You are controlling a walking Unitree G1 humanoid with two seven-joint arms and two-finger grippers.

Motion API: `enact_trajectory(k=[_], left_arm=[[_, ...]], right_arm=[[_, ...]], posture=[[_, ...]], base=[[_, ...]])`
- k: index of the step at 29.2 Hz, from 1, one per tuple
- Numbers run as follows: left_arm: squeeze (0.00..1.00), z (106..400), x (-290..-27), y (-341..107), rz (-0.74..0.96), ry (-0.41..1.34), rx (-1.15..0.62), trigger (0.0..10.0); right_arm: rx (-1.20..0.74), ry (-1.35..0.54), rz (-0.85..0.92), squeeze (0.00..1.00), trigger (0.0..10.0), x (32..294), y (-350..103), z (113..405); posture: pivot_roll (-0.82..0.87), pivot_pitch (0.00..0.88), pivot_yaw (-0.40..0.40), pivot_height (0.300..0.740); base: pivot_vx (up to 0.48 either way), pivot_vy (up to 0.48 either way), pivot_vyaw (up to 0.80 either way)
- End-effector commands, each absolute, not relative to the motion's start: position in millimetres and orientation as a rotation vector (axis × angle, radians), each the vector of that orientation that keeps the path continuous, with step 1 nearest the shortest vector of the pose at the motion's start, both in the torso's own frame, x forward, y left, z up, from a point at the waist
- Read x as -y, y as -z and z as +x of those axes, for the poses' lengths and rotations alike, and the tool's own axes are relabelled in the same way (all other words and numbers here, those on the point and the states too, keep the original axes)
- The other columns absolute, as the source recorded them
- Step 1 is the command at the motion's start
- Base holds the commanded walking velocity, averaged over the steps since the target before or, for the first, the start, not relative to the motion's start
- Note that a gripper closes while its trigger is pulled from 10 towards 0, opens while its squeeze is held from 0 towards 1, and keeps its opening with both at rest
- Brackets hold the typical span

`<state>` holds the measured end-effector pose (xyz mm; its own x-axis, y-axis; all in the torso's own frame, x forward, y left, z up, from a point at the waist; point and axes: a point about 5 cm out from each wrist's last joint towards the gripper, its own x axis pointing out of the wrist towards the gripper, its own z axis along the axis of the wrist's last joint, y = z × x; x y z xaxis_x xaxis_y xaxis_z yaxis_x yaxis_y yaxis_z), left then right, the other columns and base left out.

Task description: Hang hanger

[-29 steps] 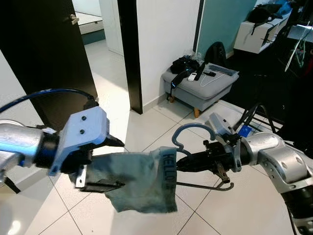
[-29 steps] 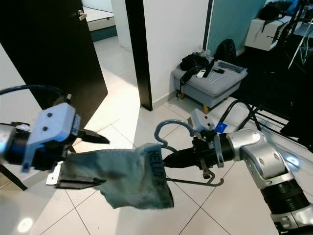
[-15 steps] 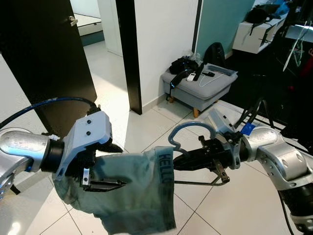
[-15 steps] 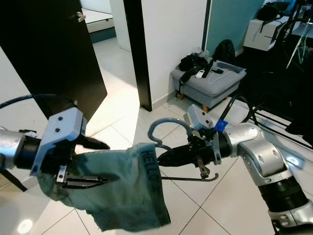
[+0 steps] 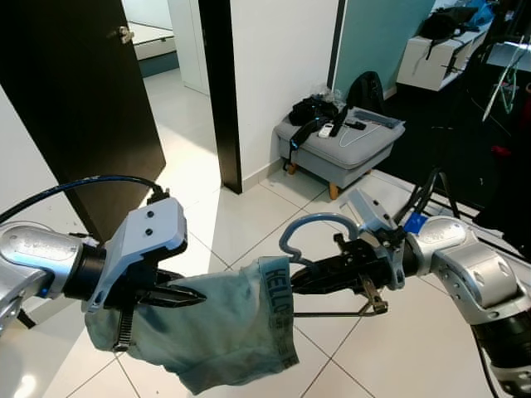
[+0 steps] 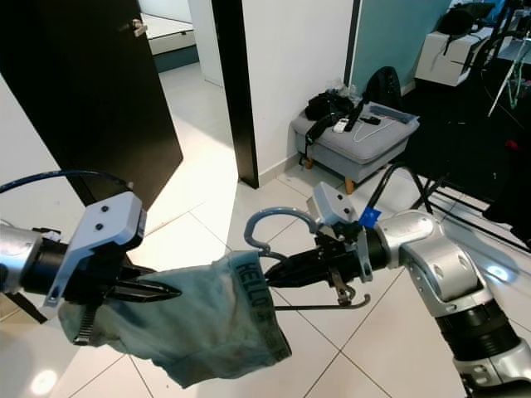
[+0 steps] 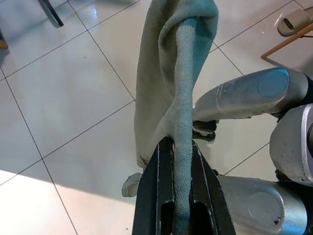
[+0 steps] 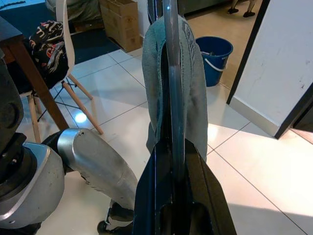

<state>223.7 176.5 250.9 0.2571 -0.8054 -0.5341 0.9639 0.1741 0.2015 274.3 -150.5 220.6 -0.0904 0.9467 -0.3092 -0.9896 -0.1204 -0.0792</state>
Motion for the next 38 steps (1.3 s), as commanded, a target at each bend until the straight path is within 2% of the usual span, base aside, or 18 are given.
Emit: enact_trajectory(k=[1, 9, 10, 14, 20, 21, 25, 28, 31, 33, 35, 36, 38], left_arm=[[0.0, 223, -179, -246, 0.556, 1.279, -0.39, 0.0], [0.0, 225, -176, -244, 0.561, 1.27, -0.369, 0.0], [0.0, 226, -176, -245, 0.564, 1.265, -0.365, 0.0], [0.0, 228, -177, -246, 0.572, 1.254, -0.358, 0.0], [0.0, 243, -181, -253, 0.633, 1.148, -0.291, 0.0], [0.0, 248, -183, -259, 0.643, 1.127, -0.268, 0.0], [0.0, 252, -187, -264, 0.659, 1.109, -0.261, 0.0], [0.0, 258, -196, -271, 0.685, 1.073, -0.252, 0.0], [0.0, 261, -200, -276, 0.698, 1.053, -0.243, 0.0], [0.0, 267, -209, -294, 0.716, 1.019, -0.187, 0.0], [0.0, 268, -210, -296, 0.718, 1.017, -0.178, 0.0], [0.0, 269, -209, -303, 0.728, 1.02, -0.151, 0.0], [0.0, 270, -209, -311, 0.74, 1.024, -0.116, 0.0]], right_arm=[[-0.135, -1.676, -0.338, 0.0, 10.0, 147, -224, 271], [-0.107, -1.643, -0.316, 0.0, 10.0, 143, -224, 275], [-0.103, -1.632, -0.301, 1.0, 10.0, 142, -225, 277], [-0.101, -1.612, -0.29, 1.0, 10.0, 143, -225, 278], [-0.101, -1.515, -0.227, 1.0, 10.0, 155, -220, 283], [-0.104, -1.447, -0.205, 1.0, 10.0, 171, -221, 284], [-0.107, -1.395, -0.198, 1.0, 10.0, 184, -222, 284], [-0.116, -1.305, -0.187, 1.0, 10.0, 210, -226, 283], [-0.112, -1.259, -0.174, 1.0, 10.0, 222, -229, 281], [-0.087, -1.141, -0.114, 1.0, 10.0, 248, -231, 276], [-0.082, -1.126, -0.105, 1.0, 10.0, 251, -230, 275], [-0.09, -1.096, -0.067, 0.66, 10.0, 254, -223, 275], [-0.1, -1.057, -0.02, 0.66, 10.0, 258, -214, 274]], posture=[[0.01, 0.0, 0.051, 0.74], [0.01, 0.0, 0.049, 0.74], [0.01, 0.0, 0.049, 0.74], [0.01, 0.0, 0.048, 0.74], [0.02, 0.0, 0.046, 0.74], [0.01, 0.0, 0.047, 0.74], [0.01, 0.0, 0.049, 0.74], [0.0, 0.0, 0.05, 0.74], [0.0, 0.0, 0.05, 0.74], [-0.01, 0.0, 0.054, 0.74], [-0.01, 0.0, 0.054, 0.74], [-0.01, 0.0, 0.065, 0.74], [-0.01, 0.0, 0.065, 0.74]], base=[[0.0, 0.0, 0.0], [0.0, 0.0, 0.0], [0.0, 0.0, 0.0], [0.0, 0.0, 0.0], [0.0, 0.0, 0.0], [0.0, 0.0, 0.0], [0.0, 0.0, 0.0], [0.0, 0.0, 0.0], [0.0, 0.0, 0.0], [0.0, 0.0, 0.0], [0.0, 0.0, 0.0], [0.0, 0.0, 0.0], [0.0, 0.0, 0.0]])
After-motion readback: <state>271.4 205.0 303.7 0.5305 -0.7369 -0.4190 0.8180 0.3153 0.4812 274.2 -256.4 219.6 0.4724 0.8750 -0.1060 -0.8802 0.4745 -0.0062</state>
